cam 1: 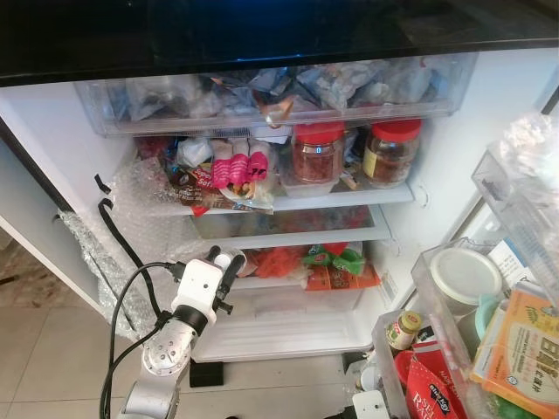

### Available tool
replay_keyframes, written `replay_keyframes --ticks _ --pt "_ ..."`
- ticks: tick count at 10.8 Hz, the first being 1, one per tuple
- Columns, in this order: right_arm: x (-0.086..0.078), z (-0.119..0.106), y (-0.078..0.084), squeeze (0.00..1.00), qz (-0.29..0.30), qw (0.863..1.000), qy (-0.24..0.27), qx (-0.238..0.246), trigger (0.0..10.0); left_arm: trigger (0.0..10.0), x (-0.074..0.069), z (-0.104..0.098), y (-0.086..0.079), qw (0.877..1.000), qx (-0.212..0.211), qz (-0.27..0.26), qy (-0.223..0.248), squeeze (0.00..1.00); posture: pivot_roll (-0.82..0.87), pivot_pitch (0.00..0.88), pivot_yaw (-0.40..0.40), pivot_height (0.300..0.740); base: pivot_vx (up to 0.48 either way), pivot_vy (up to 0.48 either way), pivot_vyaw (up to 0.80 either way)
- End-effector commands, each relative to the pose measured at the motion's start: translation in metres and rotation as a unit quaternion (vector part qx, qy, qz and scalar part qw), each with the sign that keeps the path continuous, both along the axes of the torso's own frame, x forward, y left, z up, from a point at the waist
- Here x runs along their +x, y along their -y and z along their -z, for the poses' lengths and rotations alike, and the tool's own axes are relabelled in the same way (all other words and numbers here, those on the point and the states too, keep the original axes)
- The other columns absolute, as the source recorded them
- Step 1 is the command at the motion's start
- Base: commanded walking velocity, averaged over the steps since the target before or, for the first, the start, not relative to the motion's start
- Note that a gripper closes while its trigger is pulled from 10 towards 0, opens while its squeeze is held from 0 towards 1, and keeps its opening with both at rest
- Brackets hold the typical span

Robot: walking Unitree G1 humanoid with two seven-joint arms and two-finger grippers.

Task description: Restocking fridge

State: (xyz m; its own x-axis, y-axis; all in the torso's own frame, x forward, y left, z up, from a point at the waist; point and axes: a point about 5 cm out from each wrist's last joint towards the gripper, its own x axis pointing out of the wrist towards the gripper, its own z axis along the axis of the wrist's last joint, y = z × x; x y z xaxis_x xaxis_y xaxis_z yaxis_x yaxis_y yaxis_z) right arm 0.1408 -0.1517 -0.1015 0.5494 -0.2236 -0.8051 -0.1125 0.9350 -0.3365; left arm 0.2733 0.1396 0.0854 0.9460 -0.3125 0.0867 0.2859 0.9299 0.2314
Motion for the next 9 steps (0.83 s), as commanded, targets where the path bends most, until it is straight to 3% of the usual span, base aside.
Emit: replay_keyframes --ticks 1,9 --pt "-0.0058 0.0021 0.0021 0.0 0.005 1.0 -0.011 -0.007 10.0 10.0 0.001 -0.0008 -0.0014 1.0 0.005 0.0 0.001 0.0 -0.13 0.084 0.033 0.74 0.0 0.0 0.0" --pt "-0.0084 0.0026 0.0049 0.0 0.016 0.998 -0.034 -0.056 10.0 10.0 0.0017 -0.0015 -0.0014 1.0 0.007 0.0 0.001 0.0 -0.12 0.084 0.034 0.74 0.0 0.0 0.0"
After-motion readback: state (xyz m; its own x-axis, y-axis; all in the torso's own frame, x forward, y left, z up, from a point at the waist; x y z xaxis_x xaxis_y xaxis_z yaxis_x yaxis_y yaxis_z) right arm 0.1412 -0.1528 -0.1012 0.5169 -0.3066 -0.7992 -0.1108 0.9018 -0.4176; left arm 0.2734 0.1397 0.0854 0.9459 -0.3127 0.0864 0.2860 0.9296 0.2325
